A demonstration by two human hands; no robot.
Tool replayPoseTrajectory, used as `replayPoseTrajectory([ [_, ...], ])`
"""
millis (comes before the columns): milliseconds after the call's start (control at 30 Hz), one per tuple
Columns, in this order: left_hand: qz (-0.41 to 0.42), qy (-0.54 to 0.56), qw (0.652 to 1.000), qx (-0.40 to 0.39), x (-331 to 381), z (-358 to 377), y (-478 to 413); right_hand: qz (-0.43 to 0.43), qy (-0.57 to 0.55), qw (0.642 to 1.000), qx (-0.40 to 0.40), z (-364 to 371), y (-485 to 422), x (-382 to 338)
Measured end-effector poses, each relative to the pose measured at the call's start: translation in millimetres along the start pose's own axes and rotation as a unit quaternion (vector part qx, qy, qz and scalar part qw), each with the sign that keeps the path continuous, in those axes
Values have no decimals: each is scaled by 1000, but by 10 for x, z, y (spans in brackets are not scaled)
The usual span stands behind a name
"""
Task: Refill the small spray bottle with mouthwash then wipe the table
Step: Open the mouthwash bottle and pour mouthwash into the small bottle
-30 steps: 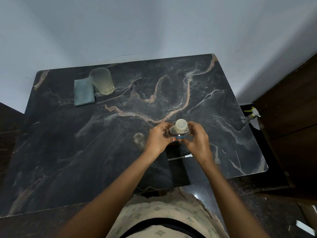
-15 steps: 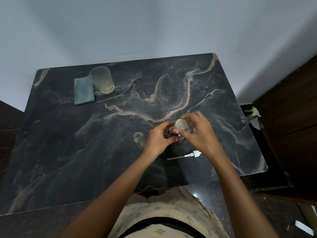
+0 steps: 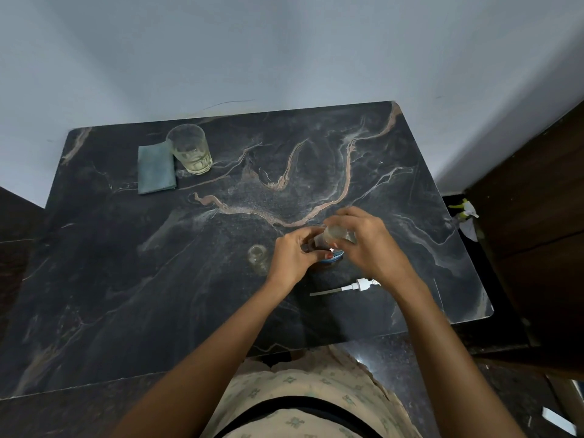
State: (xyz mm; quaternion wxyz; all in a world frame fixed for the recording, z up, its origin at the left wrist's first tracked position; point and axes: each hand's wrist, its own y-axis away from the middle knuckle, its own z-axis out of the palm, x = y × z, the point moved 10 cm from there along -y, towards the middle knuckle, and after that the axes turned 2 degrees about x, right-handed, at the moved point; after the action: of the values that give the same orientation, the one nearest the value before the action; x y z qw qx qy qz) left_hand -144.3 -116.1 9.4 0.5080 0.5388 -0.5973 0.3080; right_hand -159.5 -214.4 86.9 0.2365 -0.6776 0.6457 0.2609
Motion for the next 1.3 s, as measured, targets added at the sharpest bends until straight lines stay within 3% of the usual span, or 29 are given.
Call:
replayPoseTrajectory([
  [200, 7, -7, 1000, 2, 14, -9, 24, -17, -11, 999, -39, 10, 16, -53],
  [333, -3, 3, 1000, -2, -16, -3, 21, 25, 75, 997, 25, -49, 12, 70],
  [633, -4, -17, 1000, 7, -32, -21, 13, -24, -14, 999, -33, 45, -10, -74],
  [833, 1, -18, 1000, 2, 1, -19, 29, 45, 47, 997, 43, -60, 8, 107],
  [1167, -6, -4, 1000, 0, -24, -8, 18, 15, -34, 999, -31, 73, 12, -13],
  [1300, 1, -15, 1000, 4, -16, -12, 22, 21, 34, 999, 19, 40, 27, 31],
])
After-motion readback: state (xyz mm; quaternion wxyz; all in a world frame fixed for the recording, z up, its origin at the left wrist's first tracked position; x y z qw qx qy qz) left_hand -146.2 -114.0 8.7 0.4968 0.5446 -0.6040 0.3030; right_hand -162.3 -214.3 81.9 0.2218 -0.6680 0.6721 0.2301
